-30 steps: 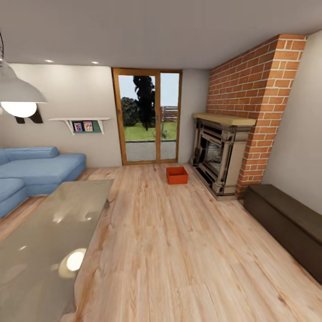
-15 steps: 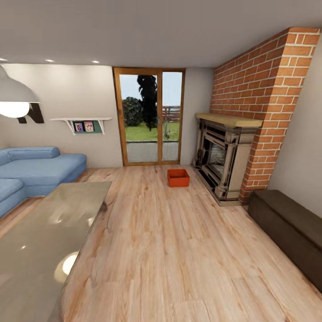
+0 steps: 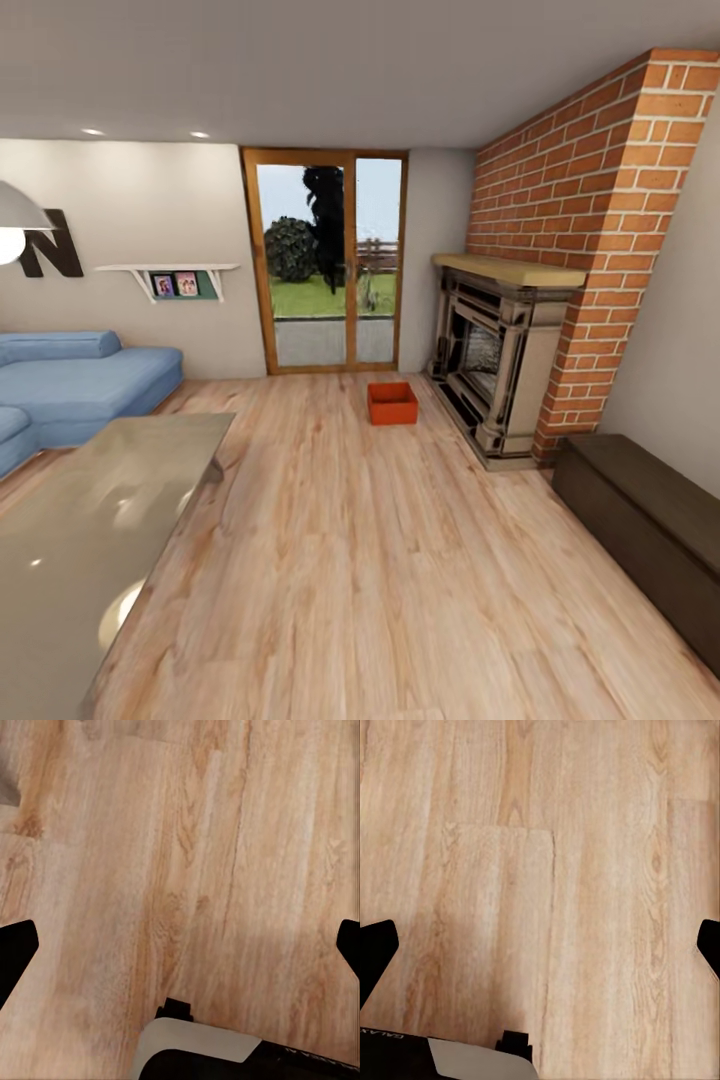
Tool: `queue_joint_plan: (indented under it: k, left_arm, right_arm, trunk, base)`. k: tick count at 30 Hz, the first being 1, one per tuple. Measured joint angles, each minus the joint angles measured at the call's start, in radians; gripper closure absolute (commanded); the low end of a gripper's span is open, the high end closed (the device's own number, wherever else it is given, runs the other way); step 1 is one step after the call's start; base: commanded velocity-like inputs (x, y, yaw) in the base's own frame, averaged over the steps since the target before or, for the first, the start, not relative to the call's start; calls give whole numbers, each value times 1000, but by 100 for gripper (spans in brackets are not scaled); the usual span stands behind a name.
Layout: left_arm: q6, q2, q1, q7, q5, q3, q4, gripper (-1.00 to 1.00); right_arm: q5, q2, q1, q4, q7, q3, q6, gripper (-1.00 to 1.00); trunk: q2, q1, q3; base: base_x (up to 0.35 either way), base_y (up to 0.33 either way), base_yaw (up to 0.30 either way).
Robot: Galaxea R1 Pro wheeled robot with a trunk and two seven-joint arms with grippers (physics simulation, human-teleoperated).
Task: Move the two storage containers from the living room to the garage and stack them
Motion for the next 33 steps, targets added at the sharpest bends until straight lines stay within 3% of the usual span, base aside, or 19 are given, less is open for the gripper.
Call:
queue_joint_plan:
  k: [33]
  left_arm:
    - [1, -2, 0, 0, 0, 0, 0, -100]
  right_arm:
    - [1, 0, 0, 0, 0, 0, 0, -100]
  trunk:
    - [0, 0, 0]
  base:
    - [309, -135, 0]
